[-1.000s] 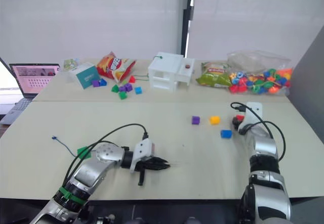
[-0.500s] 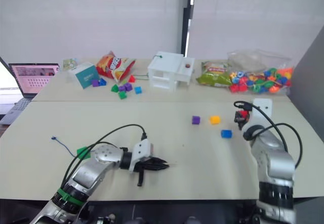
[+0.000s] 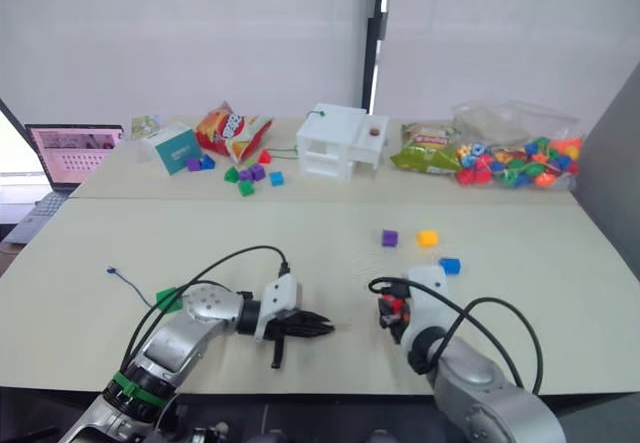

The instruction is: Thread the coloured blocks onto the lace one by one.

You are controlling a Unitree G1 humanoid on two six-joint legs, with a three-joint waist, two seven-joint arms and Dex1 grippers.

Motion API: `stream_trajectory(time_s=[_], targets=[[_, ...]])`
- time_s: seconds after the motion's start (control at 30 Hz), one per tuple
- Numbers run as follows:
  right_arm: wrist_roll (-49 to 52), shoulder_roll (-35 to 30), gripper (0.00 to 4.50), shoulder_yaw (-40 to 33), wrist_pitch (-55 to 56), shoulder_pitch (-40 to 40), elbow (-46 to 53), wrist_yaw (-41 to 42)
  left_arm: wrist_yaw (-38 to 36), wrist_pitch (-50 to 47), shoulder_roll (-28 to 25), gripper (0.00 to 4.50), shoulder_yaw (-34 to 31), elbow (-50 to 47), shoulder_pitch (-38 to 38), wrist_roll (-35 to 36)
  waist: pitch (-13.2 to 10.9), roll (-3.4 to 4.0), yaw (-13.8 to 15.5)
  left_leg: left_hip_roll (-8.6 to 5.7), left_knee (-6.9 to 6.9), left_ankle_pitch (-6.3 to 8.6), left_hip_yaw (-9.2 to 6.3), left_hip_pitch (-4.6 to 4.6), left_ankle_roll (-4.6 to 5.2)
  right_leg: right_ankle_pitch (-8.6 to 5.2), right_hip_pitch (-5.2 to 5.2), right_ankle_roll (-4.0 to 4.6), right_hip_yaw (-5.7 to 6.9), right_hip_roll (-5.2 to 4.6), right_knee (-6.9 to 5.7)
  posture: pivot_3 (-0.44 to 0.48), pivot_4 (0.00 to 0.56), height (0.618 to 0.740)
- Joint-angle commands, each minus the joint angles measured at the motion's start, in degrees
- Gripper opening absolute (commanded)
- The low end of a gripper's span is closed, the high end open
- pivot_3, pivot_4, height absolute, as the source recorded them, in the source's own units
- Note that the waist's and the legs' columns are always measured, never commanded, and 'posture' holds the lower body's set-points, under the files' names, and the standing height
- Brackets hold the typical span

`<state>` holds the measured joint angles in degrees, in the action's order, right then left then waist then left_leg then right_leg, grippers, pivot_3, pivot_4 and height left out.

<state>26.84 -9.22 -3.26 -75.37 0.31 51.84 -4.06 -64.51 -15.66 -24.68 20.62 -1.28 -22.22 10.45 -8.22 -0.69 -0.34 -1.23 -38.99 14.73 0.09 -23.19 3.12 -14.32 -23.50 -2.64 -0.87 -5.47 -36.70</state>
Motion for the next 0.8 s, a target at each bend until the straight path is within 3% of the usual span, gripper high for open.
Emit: stream_trajectory(time_s=[0.03,0.2,0.23,0.43,0.47,0.67,0.73,0.8], targets=[[-2.31,1.15,1.17,4.47,3.98,2.02,-2.7,-0.22,-0.29,0.55,0.04,0.0,-0.37,-0.47,-1.08,0.55,0.0,0.0,-0.18,0.0,0.01,0.0,0.01,0.0,0.0,0.0,-0.01,0.01,0.0,0.01,0.0,0.0,0.15,0.74],[-3.69,3.45,1.17,2.29,7.98,1.9,-3.53,-0.12,-0.05,0.36,-0.19,0.0,-0.49,-0.89,-0.91,0.55,0.0,-0.03,-0.35,0.06,0.01,0.0,0.03,0.31,0.0,-0.01,0.31,0.0,0.0,0.04,0.06,0.0,0.15,0.74],[-3.87,3.53,2.22,1.52,8.2,1.47,-3.18,-0.16,-0.02,0.32,-0.24,0.0,-0.51,-0.98,-0.86,0.56,-0.01,-0.03,-0.35,0.07,0.01,0.0,0.03,0.31,0.0,-0.01,0.31,0.0,0.0,0.05,0.06,0.0,0.15,0.74],[5.67,-3.47,4.27,-9.13,3.79,-6.85,1.3,10.37,0.36,-0.04,-0.35,0.0,-0.59,-1.41,-0.63,0.67,-0.01,-0.02,-0.28,0.03,0.01,0.0,0.03,0.25,-0.01,-0.01,0.25,-0.01,-0.01,0.02,0.05,0.0,0.15,0.74],[7.75,-5.41,4.45,-10.44,3.01,-8.36,1.1,12.78,0.42,-0.08,-0.31,0.0,-0.57,-1.38,-0.68,0.66,-0.01,-0.02,-0.27,0.04,0.02,0.0,0.02,0.25,-0.01,-0.01,0.25,-0.01,0.0,0.03,0.04,0.0,0.15,0.74],[16.35,-22.51,4.45,-11.56,4.93,-14.13,-7.8,31.87,0.78,-0.27,0.11,0.0,-0.4,-1.03,-1.2,0.54,-0.02,-0.05,-0.17,0.06,0.03,0.0,-0.01,0.25,0.0,-0.01,0.34,0.0,0.06,0.03,0.17,0.0,0.15,0.74],[13.84,-33.13,4.45,-5.72,13.2,-13.61,-13.03,46.37,0.93,-0.3,0.16,0.0,-0.39,-1.11,-1.17,0.45,-0.03,-0.03,-0.02,0.05,0.03,0.01,-0.01,0.22,0.01,-0.01,0.35,0.0,0.08,0.02,0.25,0.0,0.15,0.74],[4.94,-42.89,4.45,3.54,27.49,-14.19,-21.1,59.61,1.04,-0.57,0.03,0.0,-0.42,-1.6,-1.05,0.45,-0.05,-0.02,-0.07,0.06,0.04,0.02,0.05,0.17,0.03,-0.01,0.4,-0.03,0.08,0.04,0.5,0.0,0.15,0.74]])
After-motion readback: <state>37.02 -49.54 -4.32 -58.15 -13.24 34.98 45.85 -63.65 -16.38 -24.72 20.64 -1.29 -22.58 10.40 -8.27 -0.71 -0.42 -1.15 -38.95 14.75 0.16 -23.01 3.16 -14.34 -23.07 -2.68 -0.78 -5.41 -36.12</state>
